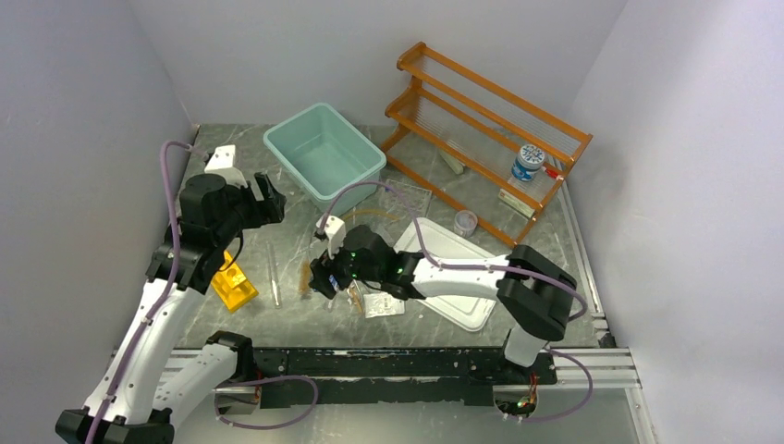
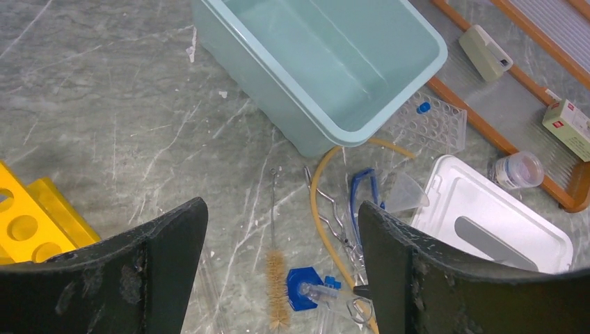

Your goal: Organize the chemistry lab equipment

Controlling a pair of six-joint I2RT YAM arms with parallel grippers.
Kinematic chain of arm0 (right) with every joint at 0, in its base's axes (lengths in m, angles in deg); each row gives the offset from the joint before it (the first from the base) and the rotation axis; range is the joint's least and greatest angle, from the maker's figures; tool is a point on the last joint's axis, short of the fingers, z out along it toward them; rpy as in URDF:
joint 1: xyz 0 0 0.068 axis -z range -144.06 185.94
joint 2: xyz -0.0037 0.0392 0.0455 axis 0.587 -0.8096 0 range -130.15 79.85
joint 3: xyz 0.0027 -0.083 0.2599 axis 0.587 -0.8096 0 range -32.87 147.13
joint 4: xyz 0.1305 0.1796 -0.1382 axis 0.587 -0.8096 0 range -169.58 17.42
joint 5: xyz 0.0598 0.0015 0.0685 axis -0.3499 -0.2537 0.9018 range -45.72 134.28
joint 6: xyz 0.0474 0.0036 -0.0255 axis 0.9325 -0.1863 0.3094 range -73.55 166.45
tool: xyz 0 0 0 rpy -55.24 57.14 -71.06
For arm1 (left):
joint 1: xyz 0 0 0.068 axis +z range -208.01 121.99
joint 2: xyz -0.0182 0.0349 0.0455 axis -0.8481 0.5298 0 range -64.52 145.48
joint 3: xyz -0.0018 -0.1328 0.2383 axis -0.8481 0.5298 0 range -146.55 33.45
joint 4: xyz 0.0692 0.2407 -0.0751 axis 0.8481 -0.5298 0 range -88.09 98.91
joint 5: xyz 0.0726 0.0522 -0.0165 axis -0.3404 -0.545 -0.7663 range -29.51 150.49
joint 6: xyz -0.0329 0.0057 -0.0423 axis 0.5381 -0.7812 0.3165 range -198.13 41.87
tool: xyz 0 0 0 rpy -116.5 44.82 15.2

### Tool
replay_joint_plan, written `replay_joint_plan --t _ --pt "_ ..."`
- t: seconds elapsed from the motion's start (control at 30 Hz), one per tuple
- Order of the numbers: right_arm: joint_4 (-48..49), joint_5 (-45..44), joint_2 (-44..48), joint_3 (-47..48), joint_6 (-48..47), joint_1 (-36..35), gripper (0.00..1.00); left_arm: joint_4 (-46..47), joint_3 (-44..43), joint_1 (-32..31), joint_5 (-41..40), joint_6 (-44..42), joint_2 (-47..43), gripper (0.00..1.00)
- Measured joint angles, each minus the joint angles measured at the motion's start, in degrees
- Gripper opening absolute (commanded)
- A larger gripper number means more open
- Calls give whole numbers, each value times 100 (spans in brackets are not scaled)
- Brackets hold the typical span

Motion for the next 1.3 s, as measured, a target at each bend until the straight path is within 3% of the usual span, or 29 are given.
replay_joint_plan --t 0.3,0.7,1.07,1.17,1.3 --pt "1113 -411 -638 -57 -142 -125 48 31 0 0 -107 109 116 82" --pt "1639 -852 -885 114 -192 -122 17 142 90 0 -175 125 90 83" --pt "1163 -713 -348 431 -114 72 17 155 90 0 -94 -4 24 84" --pt "1005 -280 83 463 90 450 17 234 90 2 243 -94 24 85" --pt "874 463 658 472 442 1226 18 503 90 9 1283 -328 35 91"
